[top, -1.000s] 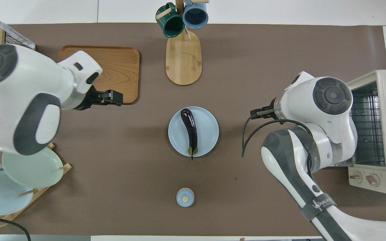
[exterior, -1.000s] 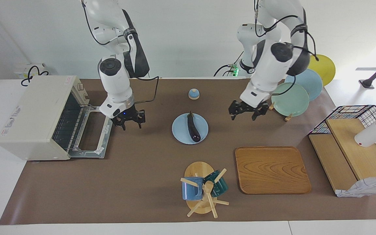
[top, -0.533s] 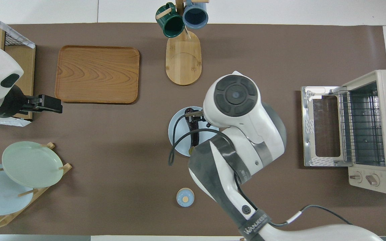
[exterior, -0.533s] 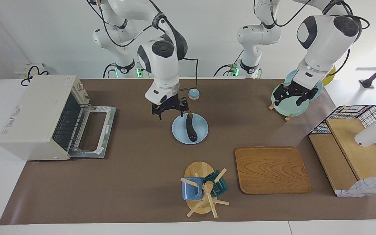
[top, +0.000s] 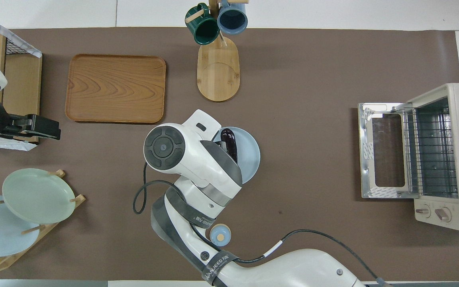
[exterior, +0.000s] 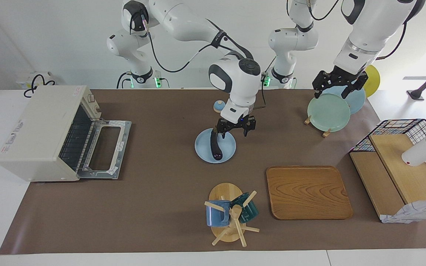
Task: Put eggplant into oven
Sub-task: 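Grasp the blue plate holding the eggplant with the right gripper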
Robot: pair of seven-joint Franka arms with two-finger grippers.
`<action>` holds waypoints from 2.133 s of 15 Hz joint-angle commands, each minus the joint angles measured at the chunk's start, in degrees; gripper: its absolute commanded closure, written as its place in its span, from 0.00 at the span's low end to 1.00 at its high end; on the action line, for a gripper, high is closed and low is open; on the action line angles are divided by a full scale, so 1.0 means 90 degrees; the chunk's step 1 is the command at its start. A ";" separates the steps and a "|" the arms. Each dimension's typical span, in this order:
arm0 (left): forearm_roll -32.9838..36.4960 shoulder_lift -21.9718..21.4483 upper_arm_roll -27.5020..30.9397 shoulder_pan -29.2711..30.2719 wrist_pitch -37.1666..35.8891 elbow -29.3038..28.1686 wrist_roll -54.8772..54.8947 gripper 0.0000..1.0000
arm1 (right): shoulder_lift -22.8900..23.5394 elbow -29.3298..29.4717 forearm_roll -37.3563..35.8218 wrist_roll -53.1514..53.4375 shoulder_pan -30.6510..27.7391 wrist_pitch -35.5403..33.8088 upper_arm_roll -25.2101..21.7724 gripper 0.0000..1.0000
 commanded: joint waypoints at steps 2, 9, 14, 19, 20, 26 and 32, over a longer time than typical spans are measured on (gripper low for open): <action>0.0125 0.0172 0.0100 -0.0107 0.0029 -0.0101 0.0101 0.00 | -0.0179 -0.0551 -0.0049 0.0058 -0.0059 0.0534 -0.0014 0.09; -0.0119 0.0241 0.0246 -0.0331 -0.0011 -0.0024 0.0082 0.00 | -0.0424 -0.1431 -0.0049 0.0068 -0.0059 0.1453 -0.0014 0.33; -0.0119 0.0231 0.0217 -0.0312 -0.0001 -0.0033 0.0043 0.00 | -0.0541 -0.1997 -0.0040 0.0068 -0.0039 0.2087 -0.0014 0.42; -0.0149 0.0212 0.0227 -0.0293 0.0009 -0.0082 0.0042 0.00 | -0.0570 -0.2106 -0.0040 0.0068 -0.0049 0.2186 -0.0005 0.42; -0.0158 0.0212 0.0227 -0.0293 0.0028 -0.0082 0.0033 0.00 | -0.0570 -0.2135 -0.0040 0.0059 -0.0049 0.2186 -0.0005 0.46; -0.0285 0.0212 0.0227 -0.0273 0.0028 -0.0092 -0.0065 0.00 | -0.0619 -0.2330 -0.0020 0.0078 -0.0030 0.2411 -0.0005 0.53; -0.0285 0.0182 0.0227 -0.0244 -0.0001 -0.0102 -0.0065 0.00 | -0.0629 -0.2311 0.0019 0.0117 -0.0030 0.2343 0.0005 1.00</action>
